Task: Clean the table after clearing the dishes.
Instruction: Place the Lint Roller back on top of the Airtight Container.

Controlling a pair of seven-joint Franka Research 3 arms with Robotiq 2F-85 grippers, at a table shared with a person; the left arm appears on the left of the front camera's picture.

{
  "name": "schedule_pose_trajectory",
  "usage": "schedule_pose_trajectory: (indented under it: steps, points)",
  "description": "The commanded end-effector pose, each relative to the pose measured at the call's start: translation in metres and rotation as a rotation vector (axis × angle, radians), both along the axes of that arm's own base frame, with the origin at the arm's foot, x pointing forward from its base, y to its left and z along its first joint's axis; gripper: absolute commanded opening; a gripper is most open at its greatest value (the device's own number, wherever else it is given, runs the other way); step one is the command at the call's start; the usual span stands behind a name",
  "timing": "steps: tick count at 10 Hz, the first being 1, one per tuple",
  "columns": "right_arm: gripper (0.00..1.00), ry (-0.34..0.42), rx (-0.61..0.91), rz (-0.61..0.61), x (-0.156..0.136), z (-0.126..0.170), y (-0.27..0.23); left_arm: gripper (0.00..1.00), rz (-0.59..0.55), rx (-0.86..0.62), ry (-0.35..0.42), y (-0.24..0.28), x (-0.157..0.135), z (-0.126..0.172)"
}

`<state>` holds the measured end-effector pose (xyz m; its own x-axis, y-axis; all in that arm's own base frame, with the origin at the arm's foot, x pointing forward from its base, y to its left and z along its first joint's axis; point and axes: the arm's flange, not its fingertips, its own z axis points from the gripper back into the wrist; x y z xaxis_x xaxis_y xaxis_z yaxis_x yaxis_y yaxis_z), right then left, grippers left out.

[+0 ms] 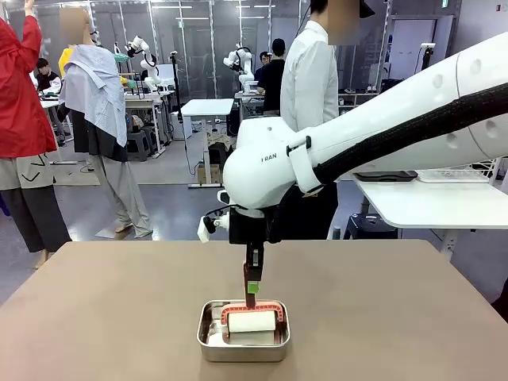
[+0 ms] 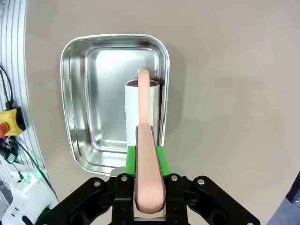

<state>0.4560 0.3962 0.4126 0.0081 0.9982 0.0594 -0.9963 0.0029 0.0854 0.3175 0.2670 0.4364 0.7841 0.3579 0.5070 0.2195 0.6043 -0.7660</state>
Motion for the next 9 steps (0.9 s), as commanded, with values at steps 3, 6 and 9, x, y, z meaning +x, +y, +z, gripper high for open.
schedule_pose_trajectory:
  steps: [3,6,9]
  points:
    - [0.58,0.015,0.020,0.028,0.0050,0.0004,0.0011,1.00,-0.008,-0.003,0.013,0.0033,-0.0008,0.0040]
    - [1.00,0.024,0.023,0.010,0.0045,-0.0003,-0.0002,1.00,-0.008,-0.003,0.013,0.0033,-0.0008,0.0040]
    - [1.00,0.010,0.003,0.002,0.0058,0.0033,0.0005,1.00,-0.008,-0.003,0.013,0.0033,-0.0008,0.0040]
